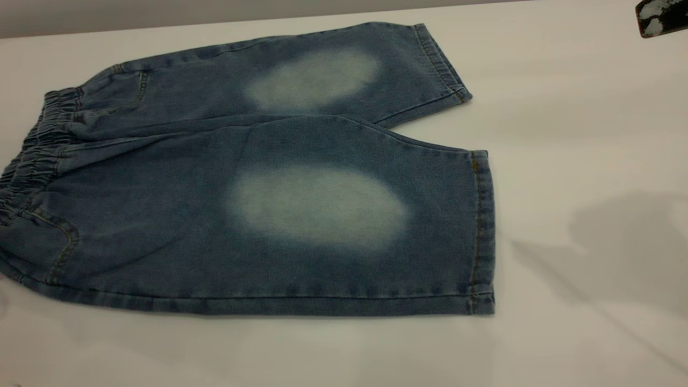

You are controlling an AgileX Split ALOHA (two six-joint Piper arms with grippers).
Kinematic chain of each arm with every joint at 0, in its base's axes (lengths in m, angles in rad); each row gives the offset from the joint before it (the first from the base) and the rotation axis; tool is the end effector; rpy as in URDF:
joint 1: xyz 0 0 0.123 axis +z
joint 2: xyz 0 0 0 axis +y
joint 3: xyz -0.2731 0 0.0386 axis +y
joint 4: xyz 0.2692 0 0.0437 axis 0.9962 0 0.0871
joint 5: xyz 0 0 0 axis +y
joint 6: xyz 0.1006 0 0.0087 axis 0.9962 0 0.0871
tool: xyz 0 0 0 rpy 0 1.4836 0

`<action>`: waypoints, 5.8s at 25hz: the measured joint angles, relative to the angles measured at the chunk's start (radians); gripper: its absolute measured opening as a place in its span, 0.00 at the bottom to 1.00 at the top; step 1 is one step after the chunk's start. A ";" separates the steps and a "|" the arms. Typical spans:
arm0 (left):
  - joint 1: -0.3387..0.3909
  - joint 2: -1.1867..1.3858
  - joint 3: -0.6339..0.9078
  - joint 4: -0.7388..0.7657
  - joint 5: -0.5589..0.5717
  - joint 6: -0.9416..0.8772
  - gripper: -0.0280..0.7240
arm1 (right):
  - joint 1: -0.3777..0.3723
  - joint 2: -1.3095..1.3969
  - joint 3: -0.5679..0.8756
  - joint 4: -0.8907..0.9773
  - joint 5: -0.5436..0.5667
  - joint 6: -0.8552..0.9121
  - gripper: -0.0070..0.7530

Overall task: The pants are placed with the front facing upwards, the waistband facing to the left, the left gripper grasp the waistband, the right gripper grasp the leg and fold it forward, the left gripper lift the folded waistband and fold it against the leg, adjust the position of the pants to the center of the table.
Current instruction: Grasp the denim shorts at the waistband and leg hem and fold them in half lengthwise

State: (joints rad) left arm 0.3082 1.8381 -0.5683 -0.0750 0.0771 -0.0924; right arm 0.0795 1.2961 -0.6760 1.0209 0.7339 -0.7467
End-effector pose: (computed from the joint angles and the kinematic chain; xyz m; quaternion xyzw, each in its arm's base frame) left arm 0.2496 0.0788 0.0359 -0.2322 0.9602 0.0081 0.1548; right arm 0.2487 0.0777 0.2069 -0.0632 0.9140 0.3143 0.2487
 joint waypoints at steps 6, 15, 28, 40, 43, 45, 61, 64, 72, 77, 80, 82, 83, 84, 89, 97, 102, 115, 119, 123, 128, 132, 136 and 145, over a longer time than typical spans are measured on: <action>-0.001 0.019 -0.029 -0.001 -0.024 0.017 0.69 | 0.000 0.000 0.000 0.000 0.000 -0.001 0.71; -0.002 0.075 -0.034 -0.002 -0.077 0.032 0.69 | 0.001 0.000 0.000 0.000 0.008 -0.004 0.71; -0.051 0.075 -0.036 -0.002 -0.144 0.032 0.69 | 0.001 0.000 0.000 0.001 0.014 -0.006 0.71; -0.099 0.075 -0.094 -0.004 -0.035 0.031 0.69 | 0.001 0.000 0.000 0.001 0.027 -0.006 0.71; -0.068 0.075 -0.094 -0.005 -0.021 0.031 0.69 | 0.001 0.000 0.000 0.001 0.027 -0.007 0.71; -0.043 0.075 -0.094 -0.006 -0.001 0.030 0.69 | 0.001 0.000 0.000 0.002 0.031 -0.007 0.71; -0.034 0.075 -0.093 -0.004 -0.037 0.031 0.68 | 0.001 0.001 0.000 0.002 0.037 -0.015 0.71; -0.034 0.075 -0.093 -0.004 -0.039 0.032 0.68 | 0.001 0.001 0.000 0.002 0.043 -0.015 0.71; -0.034 0.099 -0.092 -0.005 -0.064 0.024 0.66 | 0.001 0.001 0.000 0.002 0.045 -0.015 0.71; -0.045 0.151 -0.092 -0.006 -0.095 0.024 0.66 | 0.001 0.001 0.000 0.005 0.046 -0.017 0.71; -0.070 0.160 -0.092 -0.006 -0.124 0.024 0.65 | 0.001 0.001 0.000 0.005 0.047 -0.018 0.71; -0.088 0.162 -0.092 -0.006 -0.136 0.024 0.61 | 0.001 0.001 0.000 0.005 0.048 -0.019 0.71; -0.099 0.163 -0.092 -0.006 -0.142 0.024 0.58 | 0.001 0.001 0.000 0.005 0.050 -0.019 0.71; -0.108 0.163 -0.092 -0.006 -0.151 0.024 0.54 | 0.001 0.001 0.000 0.005 0.052 -0.019 0.71; -0.133 0.164 -0.092 -0.006 -0.147 0.007 0.27 | 0.001 0.001 0.000 0.005 0.054 -0.019 0.71; -0.133 0.128 -0.092 -0.005 -0.059 0.004 0.18 | 0.005 0.010 0.000 0.006 0.056 -0.016 0.71; -0.133 0.034 -0.091 -0.003 -0.015 0.012 0.18 | 0.041 0.074 0.022 0.013 0.047 -0.017 0.71; -0.133 -0.097 -0.092 -0.002 0.049 0.034 0.18 | 0.042 0.318 0.105 0.125 -0.042 -0.188 0.71; -0.133 -0.097 -0.092 -0.002 0.048 0.033 0.18 | 0.042 0.411 0.109 0.189 -0.070 -0.275 0.71; -0.133 -0.097 -0.092 -0.002 0.047 0.033 0.18 | 0.042 0.512 0.109 0.260 -0.063 -0.374 0.71; -0.133 -0.097 -0.092 -0.002 0.047 0.032 0.18 | 0.042 0.622 0.109 0.355 -0.013 -0.513 0.71; -0.133 -0.096 -0.092 -0.002 0.047 0.032 0.18 | 0.042 0.679 0.109 0.415 0.006 -0.609 0.71; -0.133 -0.096 -0.092 -0.003 0.047 0.032 0.18 | 0.042 0.713 0.109 0.445 0.007 -0.673 0.71; -0.133 -0.096 -0.092 -0.003 0.047 0.032 0.18 | 0.042 0.714 0.109 0.501 0.008 -0.752 0.71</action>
State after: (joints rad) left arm 0.1753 1.7420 -0.6607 -0.0781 0.1237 -0.0604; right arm 0.1217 2.0098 -0.5669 1.5220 0.7422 -1.4983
